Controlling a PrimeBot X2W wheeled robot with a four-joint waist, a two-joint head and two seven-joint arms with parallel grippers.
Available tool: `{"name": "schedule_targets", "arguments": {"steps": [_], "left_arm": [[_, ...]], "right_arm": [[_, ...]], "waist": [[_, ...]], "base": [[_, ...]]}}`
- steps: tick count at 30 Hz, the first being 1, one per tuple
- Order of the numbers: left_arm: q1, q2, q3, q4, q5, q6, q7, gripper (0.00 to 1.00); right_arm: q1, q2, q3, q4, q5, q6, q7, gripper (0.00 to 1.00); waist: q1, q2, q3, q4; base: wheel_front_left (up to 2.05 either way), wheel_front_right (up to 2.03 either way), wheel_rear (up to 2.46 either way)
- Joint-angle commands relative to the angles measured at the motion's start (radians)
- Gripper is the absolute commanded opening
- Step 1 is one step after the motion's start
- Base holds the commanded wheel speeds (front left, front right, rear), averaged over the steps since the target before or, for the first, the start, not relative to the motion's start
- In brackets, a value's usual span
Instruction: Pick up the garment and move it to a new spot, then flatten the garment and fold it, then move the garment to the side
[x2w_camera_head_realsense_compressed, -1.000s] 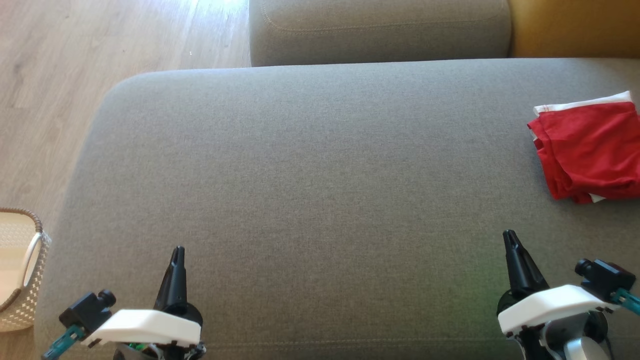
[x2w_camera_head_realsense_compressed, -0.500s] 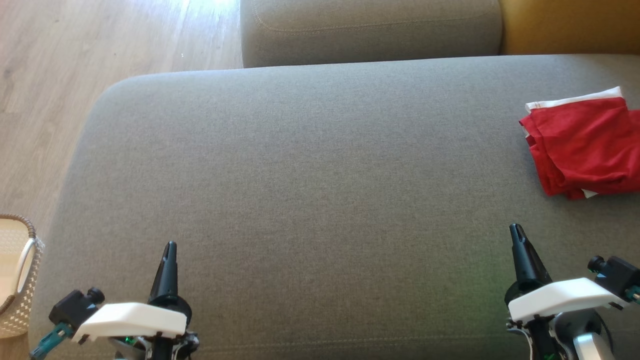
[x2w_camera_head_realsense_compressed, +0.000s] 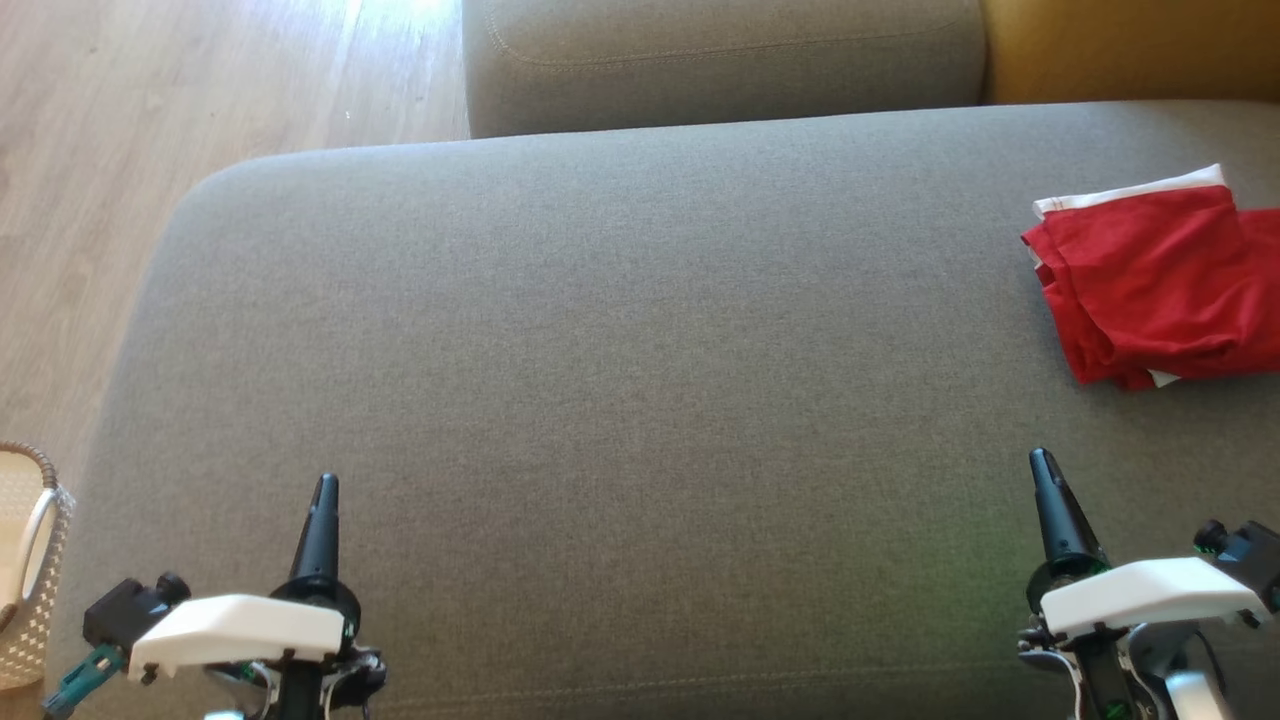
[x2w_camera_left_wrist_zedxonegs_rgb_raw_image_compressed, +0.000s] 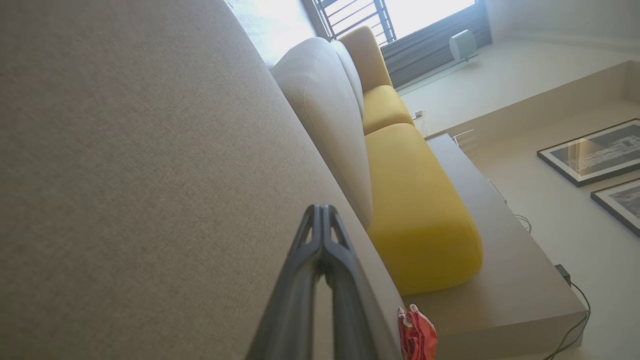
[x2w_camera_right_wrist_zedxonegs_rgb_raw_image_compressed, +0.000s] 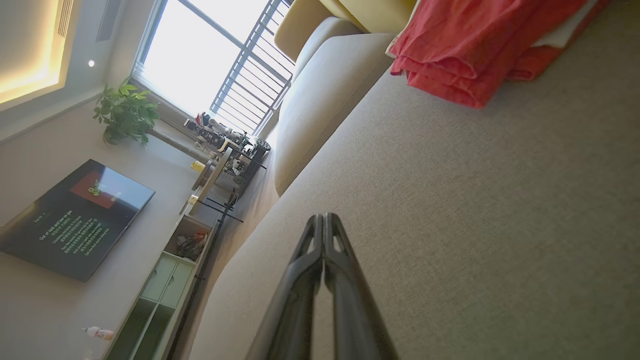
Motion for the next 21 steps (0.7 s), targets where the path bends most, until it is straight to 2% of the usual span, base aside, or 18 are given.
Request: {"name": "schedule_targets", "arguments": {"steps": [1, 21], "left_arm": [[-0.052, 0.016, 0.032, -0.027, -0.024, -0.008, 0.008, 0.0], [-0.086, 0.017, 0.084, -0.006, -0.208, -0.022, 0.067, 0.0]], "right_arm": [[-0.057, -0.001, 0.006, -0.03, 0.031, 0.0, 0.007, 0.0], [-0.073, -0.001, -0.012, -0.028, 0.287, 0.0, 0.065, 0.0]], "waist": [[0.0, 0.0, 0.0, -0.002], [0.0, 0.0, 0.0, -0.029]], "base": [[0.0, 0.0, 0.0], [0.0, 0.0, 0.0]]}}
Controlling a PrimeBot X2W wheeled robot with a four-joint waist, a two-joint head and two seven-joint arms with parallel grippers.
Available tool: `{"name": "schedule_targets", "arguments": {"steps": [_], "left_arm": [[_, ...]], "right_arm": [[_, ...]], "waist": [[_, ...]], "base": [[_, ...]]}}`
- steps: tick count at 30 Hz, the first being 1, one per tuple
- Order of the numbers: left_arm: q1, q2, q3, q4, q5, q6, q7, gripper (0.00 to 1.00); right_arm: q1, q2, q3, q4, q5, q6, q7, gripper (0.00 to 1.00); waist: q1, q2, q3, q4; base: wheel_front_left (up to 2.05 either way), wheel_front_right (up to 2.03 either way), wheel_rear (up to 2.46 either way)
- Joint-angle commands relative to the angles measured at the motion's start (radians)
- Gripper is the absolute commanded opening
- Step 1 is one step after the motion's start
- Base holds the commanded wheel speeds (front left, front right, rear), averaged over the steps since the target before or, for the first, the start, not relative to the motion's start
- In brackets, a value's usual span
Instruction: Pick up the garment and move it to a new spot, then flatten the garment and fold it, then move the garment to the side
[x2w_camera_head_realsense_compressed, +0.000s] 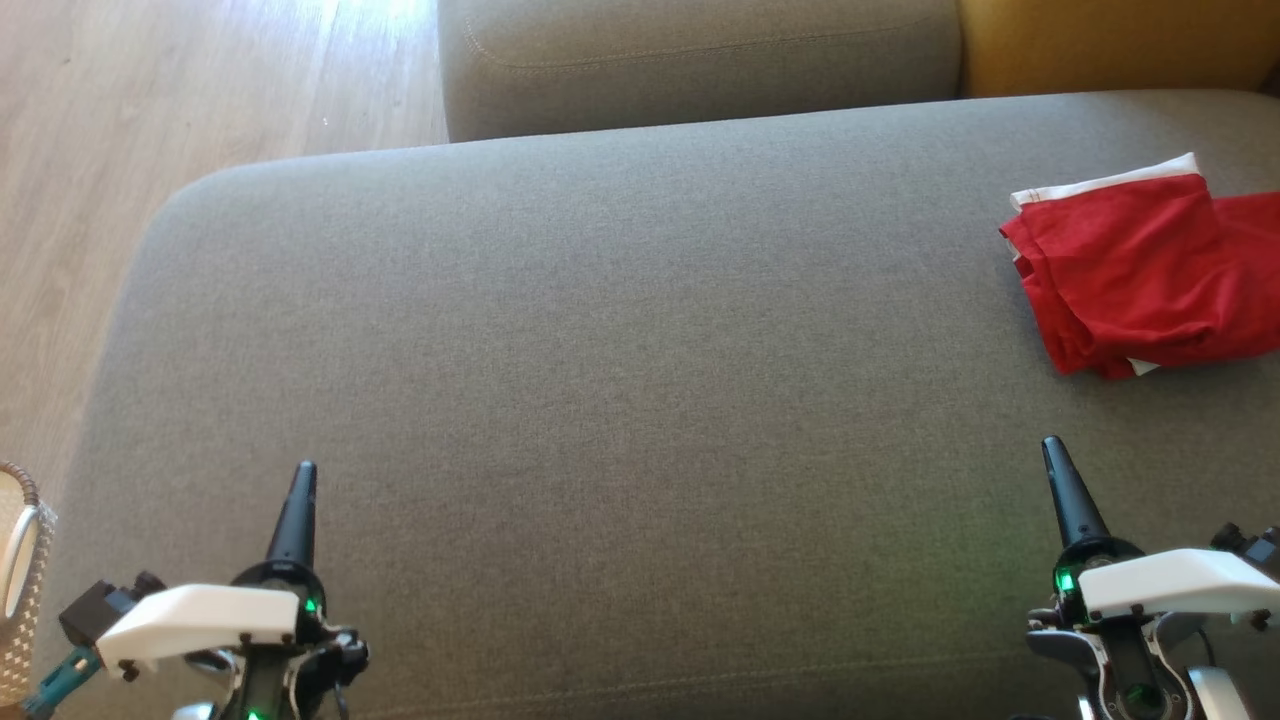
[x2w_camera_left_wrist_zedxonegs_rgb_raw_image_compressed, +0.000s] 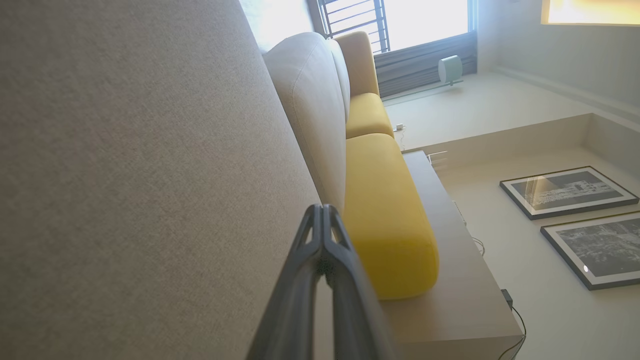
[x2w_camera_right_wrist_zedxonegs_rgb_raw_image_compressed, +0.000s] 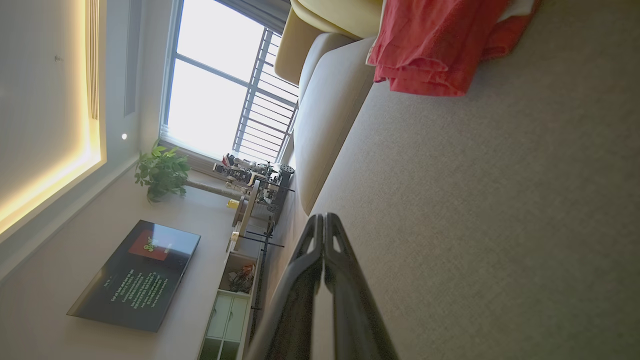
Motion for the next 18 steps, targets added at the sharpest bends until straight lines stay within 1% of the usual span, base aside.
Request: {"name": "schedule_targets", "arguments": {"steps": [1, 18], "left_arm": [[-0.06, 0.017, 0.038, -0.025, -0.024, -0.008, 0.009, 0.0], [-0.086, 0.017, 0.081, -0.008, -0.171, -0.019, 0.057, 0.0]], "right_arm": [[-0.053, -0.001, 0.009, -0.032, 0.033, 0.0, 0.011, 0.0], [-0.066, -0.001, -0.005, -0.031, 0.238, 0.0, 0.057, 0.0]], "waist": [[0.0, 0.0, 0.0, -0.002], [0.0, 0.0, 0.0, -0.024]], "base": [[0.0, 0.0, 0.0], [0.0, 0.0, 0.0]]}}
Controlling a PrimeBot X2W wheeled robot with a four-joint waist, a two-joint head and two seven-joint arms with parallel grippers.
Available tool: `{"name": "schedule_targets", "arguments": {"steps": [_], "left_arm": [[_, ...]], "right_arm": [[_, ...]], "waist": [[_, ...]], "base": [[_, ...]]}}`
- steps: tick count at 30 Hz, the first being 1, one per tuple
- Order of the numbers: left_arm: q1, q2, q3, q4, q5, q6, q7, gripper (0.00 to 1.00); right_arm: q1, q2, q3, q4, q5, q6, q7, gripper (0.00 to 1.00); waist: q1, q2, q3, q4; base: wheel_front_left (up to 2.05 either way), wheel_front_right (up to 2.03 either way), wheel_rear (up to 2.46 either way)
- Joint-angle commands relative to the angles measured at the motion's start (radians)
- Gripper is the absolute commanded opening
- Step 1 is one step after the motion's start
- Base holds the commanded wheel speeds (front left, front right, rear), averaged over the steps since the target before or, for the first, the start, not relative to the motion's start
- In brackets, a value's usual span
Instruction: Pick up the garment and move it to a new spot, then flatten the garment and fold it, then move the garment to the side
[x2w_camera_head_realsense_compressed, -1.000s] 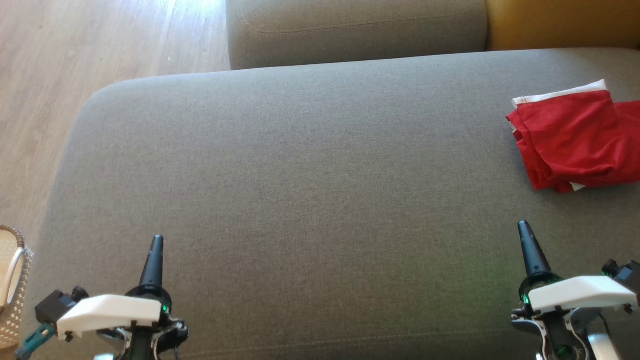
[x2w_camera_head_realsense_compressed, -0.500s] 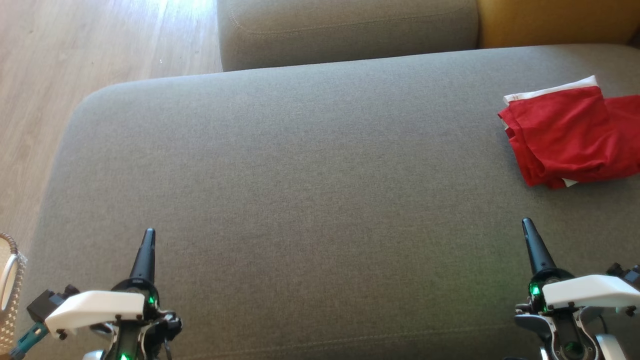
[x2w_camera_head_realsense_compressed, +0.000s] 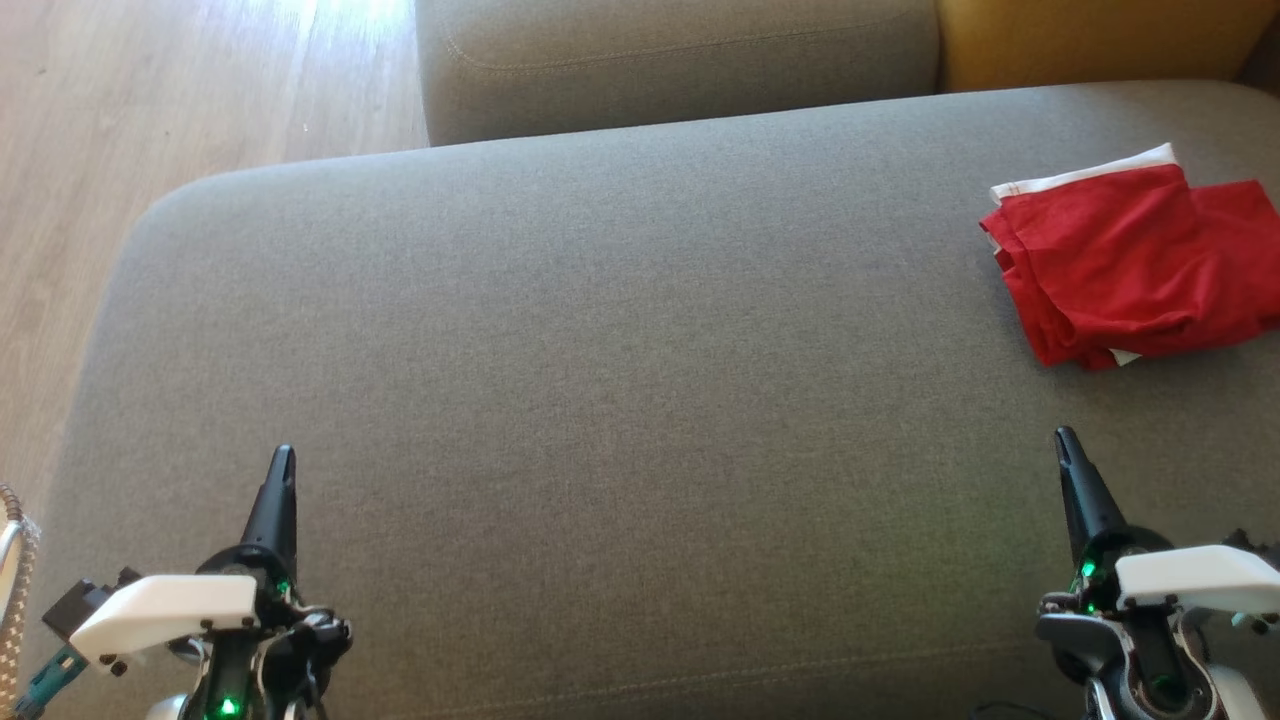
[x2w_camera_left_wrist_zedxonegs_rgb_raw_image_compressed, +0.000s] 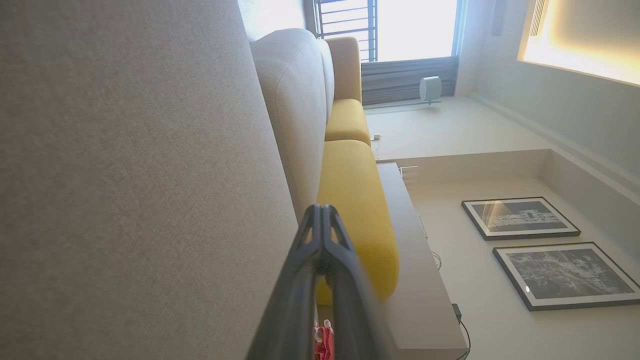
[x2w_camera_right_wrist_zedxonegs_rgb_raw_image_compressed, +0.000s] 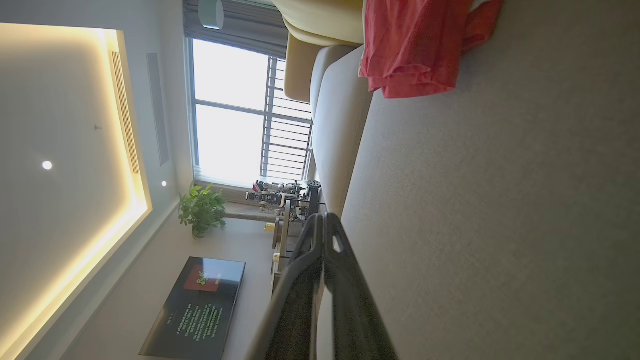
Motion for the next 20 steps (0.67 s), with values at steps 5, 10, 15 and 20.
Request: {"name": "schedule_targets", "arguments": {"steps": [5, 10, 15, 20], "left_arm": [[-0.062, 0.017, 0.047, -0.023, -0.059, -0.011, 0.02, 0.0], [-0.07, 0.016, 0.061, -0.017, -0.104, -0.015, 0.036, 0.0], [-0.073, 0.015, 0.067, -0.015, -0.12, -0.016, 0.043, 0.0], [-0.074, 0.014, 0.069, -0.015, -0.118, -0.016, 0.044, 0.0]], "right_arm": [[-0.06, -0.002, 0.012, -0.032, 0.083, 0.0, 0.022, 0.0], [-0.064, -0.002, 0.007, -0.031, 0.147, 0.0, 0.037, 0.0], [-0.066, -0.002, 0.006, -0.031, 0.171, 0.0, 0.042, 0.0], [-0.066, -0.002, 0.006, -0.031, 0.171, 0.0, 0.042, 0.0]], "waist": [[0.0, 0.0, 0.0, -0.007], [0.0, 0.0, 0.0, -0.014], [0.0, 0.0, 0.0, -0.017], [0.0, 0.0, 0.0, -0.017]], "base": [[0.0, 0.0, 0.0], [0.0, 0.0, 0.0], [0.0, 0.0, 0.0], [0.0, 0.0, 0.0]]}}
